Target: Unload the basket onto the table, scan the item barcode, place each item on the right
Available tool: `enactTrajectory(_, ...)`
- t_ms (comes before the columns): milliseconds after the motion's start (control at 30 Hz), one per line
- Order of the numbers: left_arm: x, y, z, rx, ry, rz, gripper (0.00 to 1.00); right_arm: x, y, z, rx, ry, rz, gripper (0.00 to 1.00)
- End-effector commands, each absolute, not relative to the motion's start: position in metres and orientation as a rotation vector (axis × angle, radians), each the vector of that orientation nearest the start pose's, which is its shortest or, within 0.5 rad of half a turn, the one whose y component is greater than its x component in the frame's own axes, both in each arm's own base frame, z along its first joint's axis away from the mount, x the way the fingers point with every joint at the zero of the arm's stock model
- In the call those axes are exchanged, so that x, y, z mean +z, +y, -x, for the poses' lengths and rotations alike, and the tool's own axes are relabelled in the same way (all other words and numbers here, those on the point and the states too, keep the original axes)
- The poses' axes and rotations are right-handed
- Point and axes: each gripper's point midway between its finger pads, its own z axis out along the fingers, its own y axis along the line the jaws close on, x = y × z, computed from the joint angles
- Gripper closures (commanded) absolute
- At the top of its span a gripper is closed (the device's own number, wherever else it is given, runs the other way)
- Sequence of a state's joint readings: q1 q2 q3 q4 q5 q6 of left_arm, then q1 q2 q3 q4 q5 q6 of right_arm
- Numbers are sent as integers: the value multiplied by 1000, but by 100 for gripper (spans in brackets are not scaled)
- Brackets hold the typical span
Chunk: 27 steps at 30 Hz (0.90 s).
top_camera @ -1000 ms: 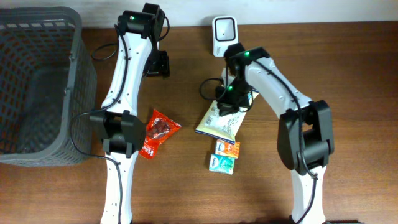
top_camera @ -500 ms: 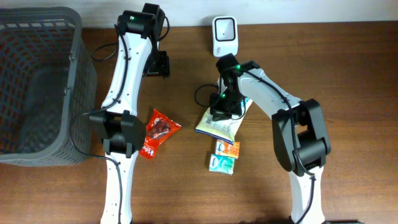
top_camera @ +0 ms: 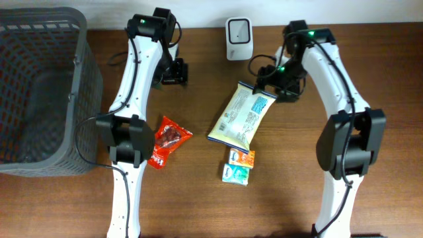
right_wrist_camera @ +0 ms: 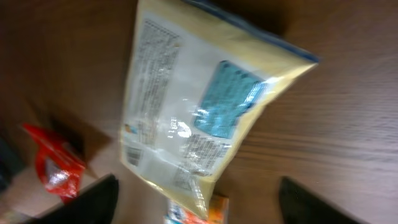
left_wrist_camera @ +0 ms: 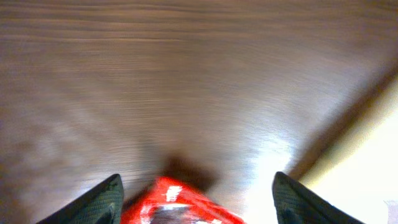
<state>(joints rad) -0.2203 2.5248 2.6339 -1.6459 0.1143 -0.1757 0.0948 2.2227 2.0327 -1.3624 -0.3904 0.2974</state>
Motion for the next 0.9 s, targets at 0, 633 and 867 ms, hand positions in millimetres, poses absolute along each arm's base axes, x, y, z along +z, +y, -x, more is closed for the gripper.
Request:
enactTrajectory(0, 108, -184, -446, -601, 3105, -384, 21, 106, 76, -429, 574, 3117, -372, 4)
enactTrajectory(633, 28, -257, -403, -521, 3165, -689, 37, 12, 132, -378, 1034, 3144, -235, 20)
enactTrajectory(867, 28, -246, -404, -504, 3189, -657, 36, 3, 153, -393, 949, 3111, -303, 46)
